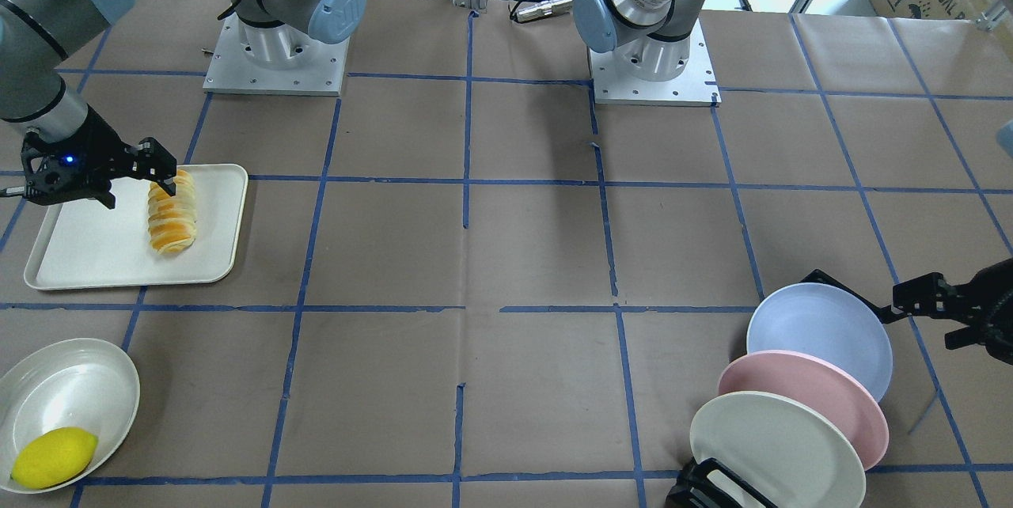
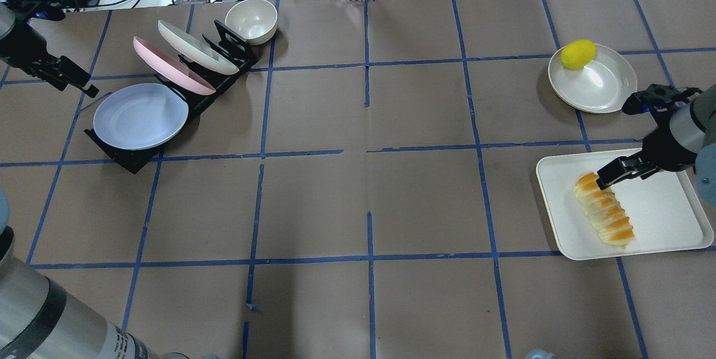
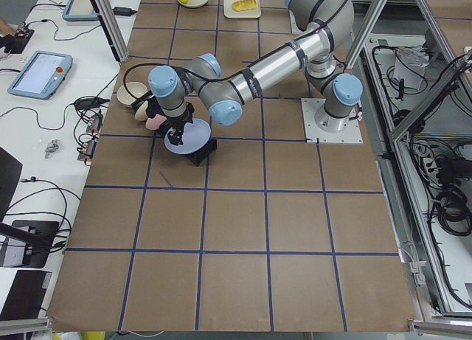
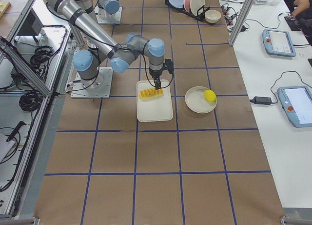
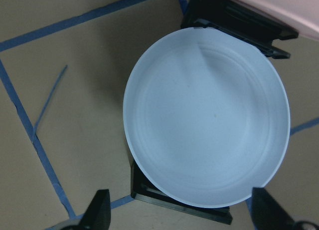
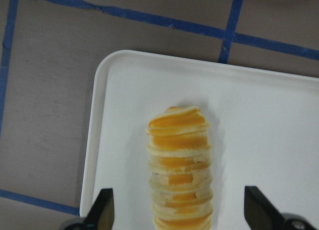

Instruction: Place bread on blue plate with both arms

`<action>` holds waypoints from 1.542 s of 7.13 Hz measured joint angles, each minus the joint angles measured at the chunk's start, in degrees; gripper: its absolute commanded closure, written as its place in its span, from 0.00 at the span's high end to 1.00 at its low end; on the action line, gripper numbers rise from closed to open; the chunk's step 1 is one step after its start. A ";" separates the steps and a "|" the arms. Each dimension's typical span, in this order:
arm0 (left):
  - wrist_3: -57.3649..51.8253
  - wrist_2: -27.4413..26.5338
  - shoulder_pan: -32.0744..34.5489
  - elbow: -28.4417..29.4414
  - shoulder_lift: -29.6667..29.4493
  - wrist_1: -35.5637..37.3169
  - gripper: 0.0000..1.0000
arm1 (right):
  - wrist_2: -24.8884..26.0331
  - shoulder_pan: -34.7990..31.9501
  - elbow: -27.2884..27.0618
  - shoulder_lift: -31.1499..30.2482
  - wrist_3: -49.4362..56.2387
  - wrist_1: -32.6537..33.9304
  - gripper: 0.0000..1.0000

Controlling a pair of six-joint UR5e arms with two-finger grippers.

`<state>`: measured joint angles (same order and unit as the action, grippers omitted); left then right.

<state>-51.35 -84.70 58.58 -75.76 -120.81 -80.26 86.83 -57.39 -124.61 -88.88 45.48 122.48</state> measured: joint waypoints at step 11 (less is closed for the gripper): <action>1.90 2.48 -0.35 1.64 -9.04 3.08 0.76 | 0.32 0.44 -2.91 7.72 0.19 6.48 0.04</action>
<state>-49.46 -82.22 58.22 -74.11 -129.84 -77.19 87.15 -56.95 -127.52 -81.17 45.67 128.96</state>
